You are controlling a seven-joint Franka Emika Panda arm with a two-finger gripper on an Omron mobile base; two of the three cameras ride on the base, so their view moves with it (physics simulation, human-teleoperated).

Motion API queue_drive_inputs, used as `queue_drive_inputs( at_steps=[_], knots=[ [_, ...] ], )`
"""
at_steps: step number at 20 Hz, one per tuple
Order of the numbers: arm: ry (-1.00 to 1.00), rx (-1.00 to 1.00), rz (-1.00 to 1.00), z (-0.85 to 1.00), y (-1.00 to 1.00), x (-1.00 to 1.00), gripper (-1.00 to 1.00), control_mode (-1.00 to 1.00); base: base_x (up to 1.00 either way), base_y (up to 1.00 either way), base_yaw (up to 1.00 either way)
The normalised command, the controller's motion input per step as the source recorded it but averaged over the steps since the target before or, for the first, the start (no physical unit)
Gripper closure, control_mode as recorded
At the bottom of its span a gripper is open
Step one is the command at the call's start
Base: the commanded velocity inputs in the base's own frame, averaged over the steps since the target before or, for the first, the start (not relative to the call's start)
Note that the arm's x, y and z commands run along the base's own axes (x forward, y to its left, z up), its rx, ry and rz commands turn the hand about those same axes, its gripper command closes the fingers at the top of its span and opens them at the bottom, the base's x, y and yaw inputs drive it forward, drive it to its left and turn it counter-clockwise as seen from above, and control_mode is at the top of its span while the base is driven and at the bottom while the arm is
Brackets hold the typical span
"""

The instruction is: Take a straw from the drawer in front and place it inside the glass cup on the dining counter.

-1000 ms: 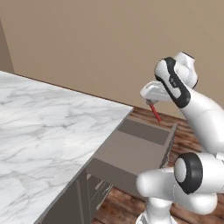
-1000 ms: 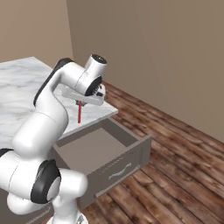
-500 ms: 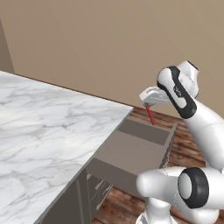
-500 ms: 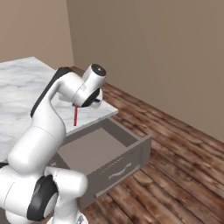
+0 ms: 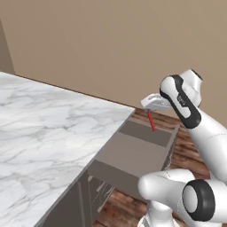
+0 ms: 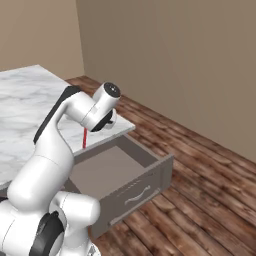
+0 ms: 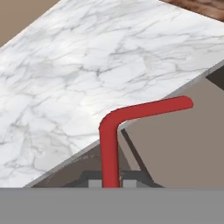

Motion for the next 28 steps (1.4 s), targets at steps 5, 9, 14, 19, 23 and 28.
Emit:
queue_drive_inputs(
  at_steps=[5,9,14,19,23,28],
  knots=[
    [0.0,0.0,0.0,0.0,0.0,0.0,1.0,1.0,-0.84,0.0,0.0],
    [0.0,0.0,0.0,0.0,0.0,0.0,1.0,1.0,-1.0,0.0,0.0],
    [0.0,0.0,0.0,0.0,0.0,0.0,1.0,1.0,-0.79,-0.16,0.33],
    [0.0,0.0,0.0,0.0,0.0,0.0,1.0,1.0,-0.29,-0.64,0.54],
    [0.0,0.0,0.0,0.0,0.0,0.0,1.0,1.0,0.0,-0.94,0.36],
    [0.0,0.0,0.0,0.0,0.0,0.0,1.0,1.0,0.11,-1.0,0.23]
  ],
)
